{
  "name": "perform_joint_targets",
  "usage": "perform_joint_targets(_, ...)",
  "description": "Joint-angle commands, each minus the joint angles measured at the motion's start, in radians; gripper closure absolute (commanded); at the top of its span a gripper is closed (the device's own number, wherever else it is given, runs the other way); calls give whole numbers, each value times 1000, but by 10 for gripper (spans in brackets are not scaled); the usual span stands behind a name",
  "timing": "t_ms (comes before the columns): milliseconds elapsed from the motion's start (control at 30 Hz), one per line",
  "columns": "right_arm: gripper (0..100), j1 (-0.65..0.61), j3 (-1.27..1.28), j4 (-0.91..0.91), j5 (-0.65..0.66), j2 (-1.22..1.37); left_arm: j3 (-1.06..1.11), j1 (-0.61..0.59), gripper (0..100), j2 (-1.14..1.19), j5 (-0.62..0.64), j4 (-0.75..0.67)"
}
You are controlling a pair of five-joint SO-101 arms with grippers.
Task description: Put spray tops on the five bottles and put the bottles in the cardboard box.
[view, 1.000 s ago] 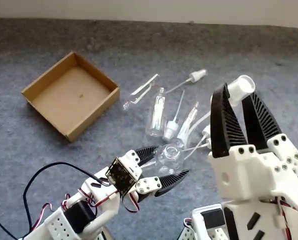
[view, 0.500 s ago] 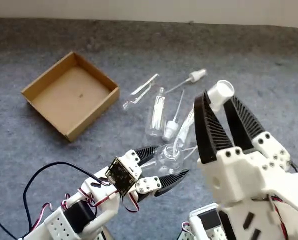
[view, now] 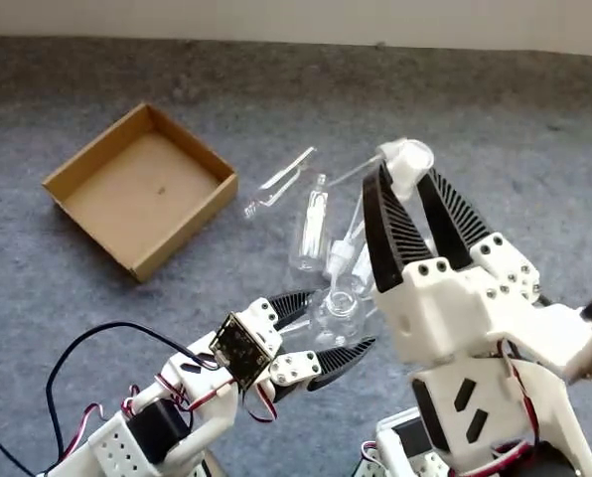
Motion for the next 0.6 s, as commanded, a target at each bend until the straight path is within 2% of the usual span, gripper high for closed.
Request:
perform_joint_targets(0, 993, -5, -10, -58, 9, 1, 22, 12, 808, -16, 5, 2)
perform_joint_targets(267, 993, 1, 41, -4, 9, -1, 22, 10, 808, -16, 5, 2)
perform_joint_targets(567, 993, 134, 65, 15, 9, -1, 22, 10, 808, -16, 5, 2)
